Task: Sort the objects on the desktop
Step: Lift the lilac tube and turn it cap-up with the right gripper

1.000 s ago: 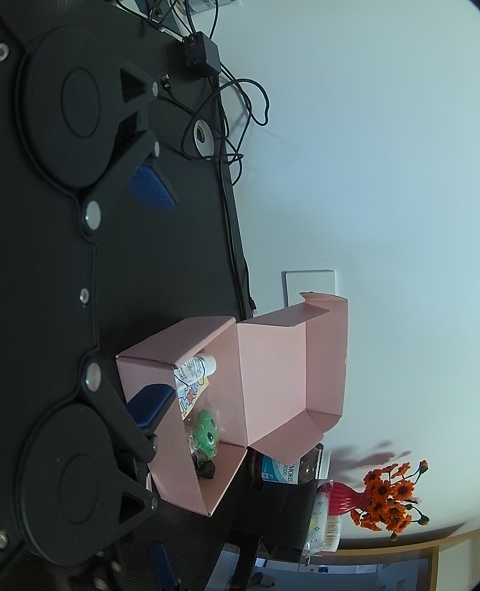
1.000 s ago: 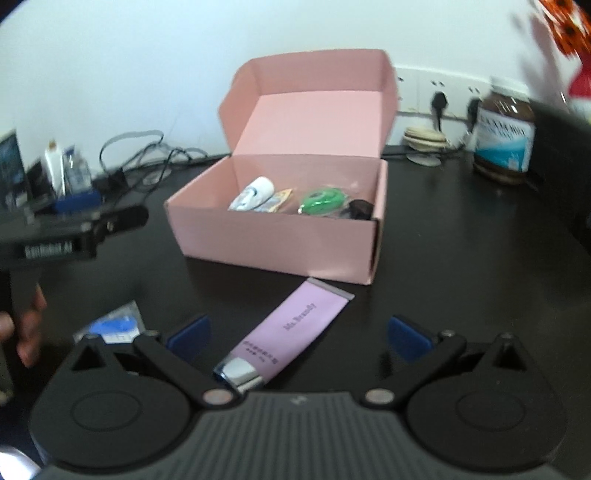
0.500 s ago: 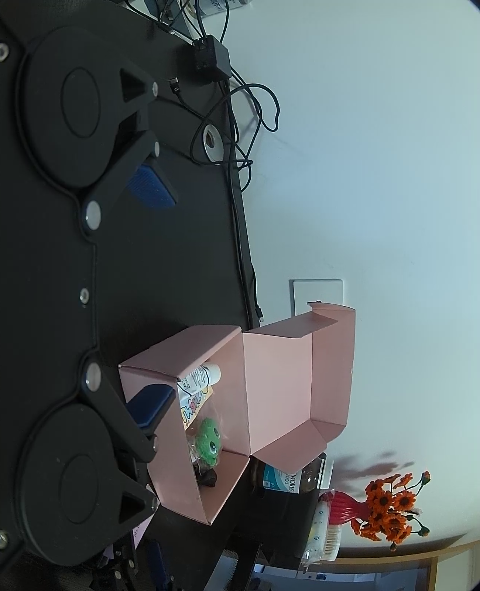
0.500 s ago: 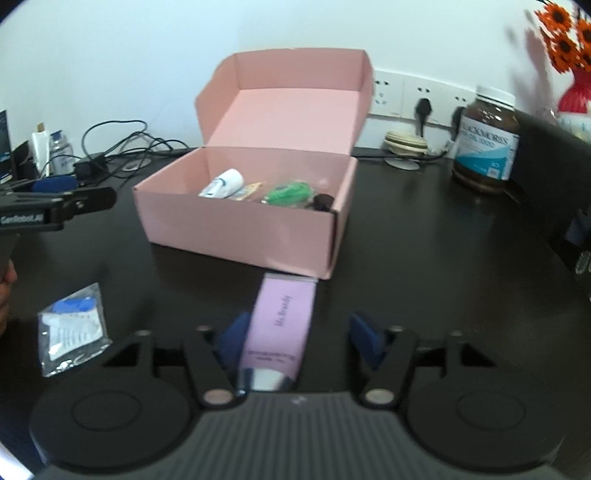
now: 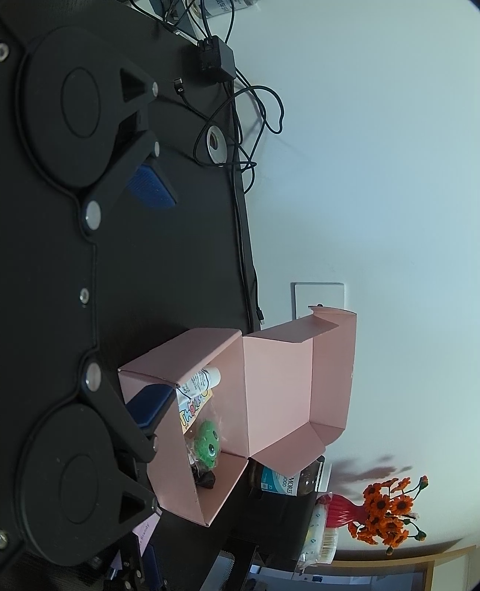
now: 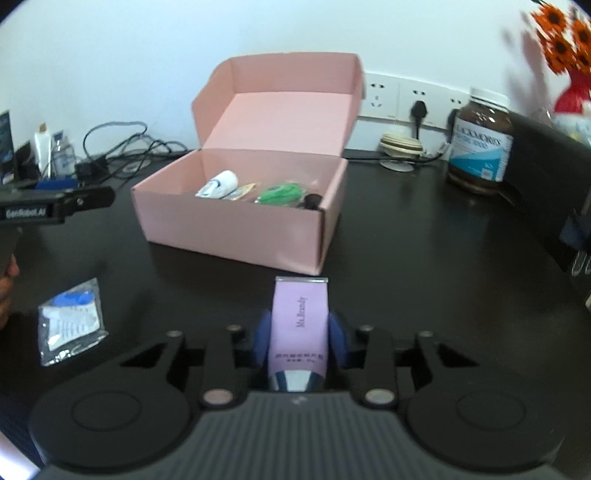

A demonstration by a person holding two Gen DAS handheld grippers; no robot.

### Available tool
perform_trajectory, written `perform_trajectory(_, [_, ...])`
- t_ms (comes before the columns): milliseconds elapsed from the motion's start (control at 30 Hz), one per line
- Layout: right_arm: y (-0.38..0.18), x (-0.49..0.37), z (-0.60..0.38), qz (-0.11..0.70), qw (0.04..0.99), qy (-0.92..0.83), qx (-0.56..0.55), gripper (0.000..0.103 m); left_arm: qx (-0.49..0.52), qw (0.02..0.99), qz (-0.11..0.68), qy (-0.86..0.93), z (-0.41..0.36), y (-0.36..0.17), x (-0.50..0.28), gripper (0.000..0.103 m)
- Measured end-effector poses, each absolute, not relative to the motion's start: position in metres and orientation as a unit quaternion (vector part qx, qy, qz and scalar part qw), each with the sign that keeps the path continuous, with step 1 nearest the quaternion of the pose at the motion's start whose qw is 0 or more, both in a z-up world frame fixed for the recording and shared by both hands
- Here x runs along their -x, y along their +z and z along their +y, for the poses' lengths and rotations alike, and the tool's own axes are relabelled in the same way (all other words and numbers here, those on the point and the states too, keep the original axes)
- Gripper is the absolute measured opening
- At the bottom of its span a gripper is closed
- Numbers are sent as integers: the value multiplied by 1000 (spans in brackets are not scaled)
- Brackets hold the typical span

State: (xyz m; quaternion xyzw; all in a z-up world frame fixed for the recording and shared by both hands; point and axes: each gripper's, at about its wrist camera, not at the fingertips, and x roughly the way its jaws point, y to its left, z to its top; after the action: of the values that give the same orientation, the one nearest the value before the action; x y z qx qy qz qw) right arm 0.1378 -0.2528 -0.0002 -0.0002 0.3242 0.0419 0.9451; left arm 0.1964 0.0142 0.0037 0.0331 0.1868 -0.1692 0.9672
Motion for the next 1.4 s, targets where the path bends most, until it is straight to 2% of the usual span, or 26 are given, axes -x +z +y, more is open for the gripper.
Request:
perform_trajectory(400, [13,-133,-275,287,958,10,-22,33,-26,967,193,-165,16,3,-198,103])
perform_trajectory(867, [23,-128,-293,280,957,20,-68,33,-31,967,193,-165,15,4,-198,103])
perform_trajectory(1400, [38,-132,-302,240,969,0,-65,33,-27,967,195,-163,16,4,-199,103])
